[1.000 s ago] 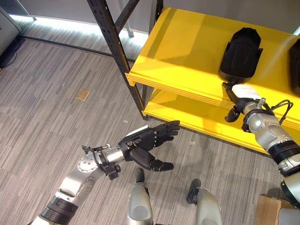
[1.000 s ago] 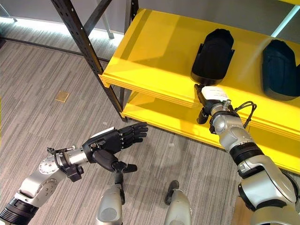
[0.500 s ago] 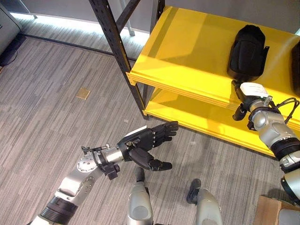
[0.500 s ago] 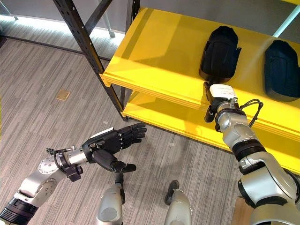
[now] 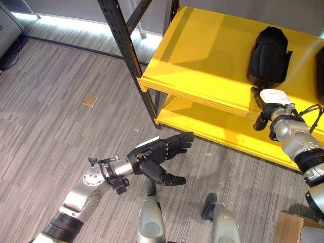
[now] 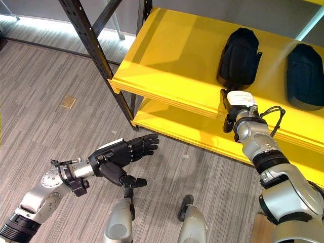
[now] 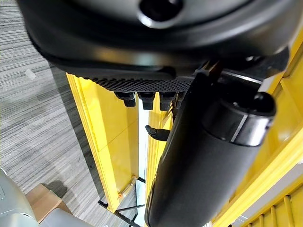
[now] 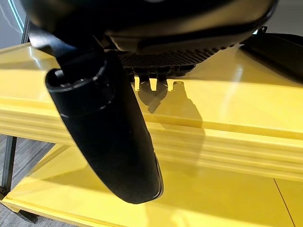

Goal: Move parts from the plastic box to the shelf.

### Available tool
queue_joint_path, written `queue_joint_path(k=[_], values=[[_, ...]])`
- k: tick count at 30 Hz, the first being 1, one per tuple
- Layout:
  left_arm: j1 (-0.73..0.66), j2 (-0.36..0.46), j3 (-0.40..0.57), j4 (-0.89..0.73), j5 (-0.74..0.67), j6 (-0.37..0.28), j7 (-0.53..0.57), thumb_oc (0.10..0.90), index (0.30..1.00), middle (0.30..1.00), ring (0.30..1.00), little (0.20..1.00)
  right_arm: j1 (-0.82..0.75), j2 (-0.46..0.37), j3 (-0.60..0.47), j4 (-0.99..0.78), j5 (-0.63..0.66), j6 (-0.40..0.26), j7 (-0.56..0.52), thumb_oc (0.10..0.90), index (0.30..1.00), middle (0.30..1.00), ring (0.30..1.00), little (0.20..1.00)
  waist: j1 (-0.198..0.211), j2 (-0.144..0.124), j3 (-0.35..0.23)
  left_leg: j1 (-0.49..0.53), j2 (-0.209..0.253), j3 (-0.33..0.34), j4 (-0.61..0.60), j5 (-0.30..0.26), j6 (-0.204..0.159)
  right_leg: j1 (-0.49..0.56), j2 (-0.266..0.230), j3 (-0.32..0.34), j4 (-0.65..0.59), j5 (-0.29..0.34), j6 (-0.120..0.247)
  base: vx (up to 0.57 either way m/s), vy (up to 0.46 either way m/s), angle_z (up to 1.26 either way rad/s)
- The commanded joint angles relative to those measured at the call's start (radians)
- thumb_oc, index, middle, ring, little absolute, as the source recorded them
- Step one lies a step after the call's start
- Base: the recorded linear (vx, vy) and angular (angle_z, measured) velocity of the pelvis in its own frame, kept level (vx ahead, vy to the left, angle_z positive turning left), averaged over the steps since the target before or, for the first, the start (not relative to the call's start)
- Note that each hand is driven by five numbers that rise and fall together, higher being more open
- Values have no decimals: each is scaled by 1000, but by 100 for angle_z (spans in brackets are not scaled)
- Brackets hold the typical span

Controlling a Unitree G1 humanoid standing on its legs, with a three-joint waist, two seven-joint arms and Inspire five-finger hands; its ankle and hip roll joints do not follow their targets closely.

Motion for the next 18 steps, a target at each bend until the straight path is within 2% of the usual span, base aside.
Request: queue_joint_path(k=[1, 7, 13, 18], values=[[-64, 16, 8, -104, -68, -62, -39, 900, 1000, 1000, 1000, 1000, -145, -66, 54, -49, -54, -18, -18, 900, 1000, 1000, 1000, 1000, 5, -16, -32, -23, 16, -61, 15, 15, 7, 52, 5, 16, 40, -56, 11, 0, 0, 0], [-51, 10, 15, -118, -83, -76, -22, 900, 1000, 1000, 1000, 1000, -132, -54, 60, -187, -55, -39, 17, 900, 1000, 1000, 1000, 1000, -1, -25, -30, -23, 17, -54, 14, 13, 8, 49, 9, 23, 27, -49, 15, 0, 0, 0], [-37, -21, 22, -128, -52, -69, -3, 900, 1000, 1000, 1000, 1000, -82, -36, 50, -324, -39, -14, 79, 900, 1000, 1000, 1000, 1000, -7, -36, -30, -17, 17, -48, 12, 11, 10, 55, 10, 26, 25, -50, 15, 0, 0, 0], [-6, -31, 30, -127, -57, -107, 44, 900, 1000, 1000, 1000, 1000, -31, -34, 70, -399, -30, -20, 128, 900, 1000, 1000, 1000, 1000, -8, -47, -33, -8, 20, -42, 4, 14, 10, 62, 12, 24, 21, -52, 15, 0, 0, 0]])
